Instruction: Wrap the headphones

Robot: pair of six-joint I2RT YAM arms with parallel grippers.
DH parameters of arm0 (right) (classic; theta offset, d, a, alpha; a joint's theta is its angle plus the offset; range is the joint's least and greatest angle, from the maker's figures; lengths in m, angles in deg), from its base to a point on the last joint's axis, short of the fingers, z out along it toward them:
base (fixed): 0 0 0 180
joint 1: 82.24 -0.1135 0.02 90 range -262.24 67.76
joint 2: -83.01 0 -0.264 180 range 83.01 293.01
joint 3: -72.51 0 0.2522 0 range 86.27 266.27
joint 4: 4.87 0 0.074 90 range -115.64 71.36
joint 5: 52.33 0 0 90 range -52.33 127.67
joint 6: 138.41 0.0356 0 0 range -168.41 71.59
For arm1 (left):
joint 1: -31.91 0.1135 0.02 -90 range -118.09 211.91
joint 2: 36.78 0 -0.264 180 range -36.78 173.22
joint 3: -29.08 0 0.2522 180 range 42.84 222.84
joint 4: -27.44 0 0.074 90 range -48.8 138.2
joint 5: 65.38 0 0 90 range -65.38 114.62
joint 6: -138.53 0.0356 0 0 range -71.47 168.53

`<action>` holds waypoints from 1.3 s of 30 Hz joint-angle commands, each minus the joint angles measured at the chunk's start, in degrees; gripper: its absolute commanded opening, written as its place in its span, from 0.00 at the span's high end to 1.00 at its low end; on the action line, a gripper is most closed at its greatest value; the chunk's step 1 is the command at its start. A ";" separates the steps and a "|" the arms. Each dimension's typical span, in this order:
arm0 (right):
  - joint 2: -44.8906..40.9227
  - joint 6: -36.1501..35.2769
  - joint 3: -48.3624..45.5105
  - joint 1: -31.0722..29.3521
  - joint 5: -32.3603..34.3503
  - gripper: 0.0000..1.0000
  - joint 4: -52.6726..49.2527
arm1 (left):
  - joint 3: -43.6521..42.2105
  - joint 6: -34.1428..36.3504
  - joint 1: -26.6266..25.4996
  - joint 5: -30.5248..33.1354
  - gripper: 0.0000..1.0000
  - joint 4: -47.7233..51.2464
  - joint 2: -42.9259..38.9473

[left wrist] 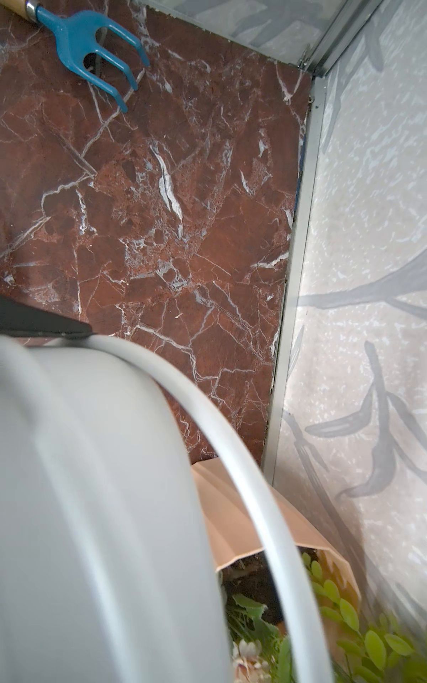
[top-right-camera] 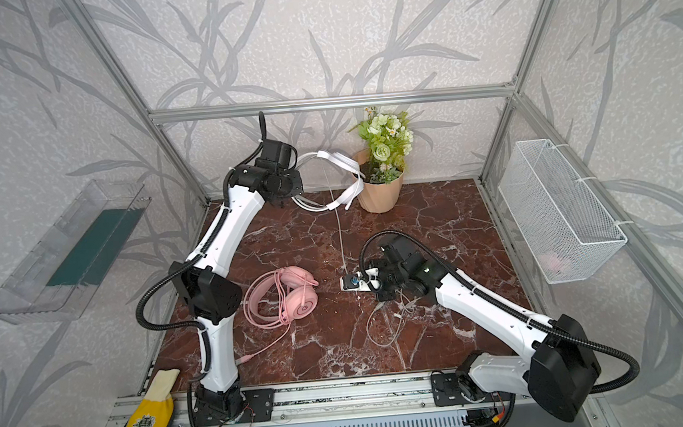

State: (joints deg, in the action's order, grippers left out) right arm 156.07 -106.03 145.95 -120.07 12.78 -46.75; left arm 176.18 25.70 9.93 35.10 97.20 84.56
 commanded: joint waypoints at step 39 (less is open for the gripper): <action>24.37 -25.50 37.05 19.41 -7.94 1.00 -17.77 | -19.62 36.60 -7.03 -14.29 1.00 -3.80 -6.26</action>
State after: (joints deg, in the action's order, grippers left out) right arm 178.56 -133.27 180.73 -102.28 11.65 -65.73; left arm 157.23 60.35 2.94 26.29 96.33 83.57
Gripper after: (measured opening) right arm 0.065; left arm 0.048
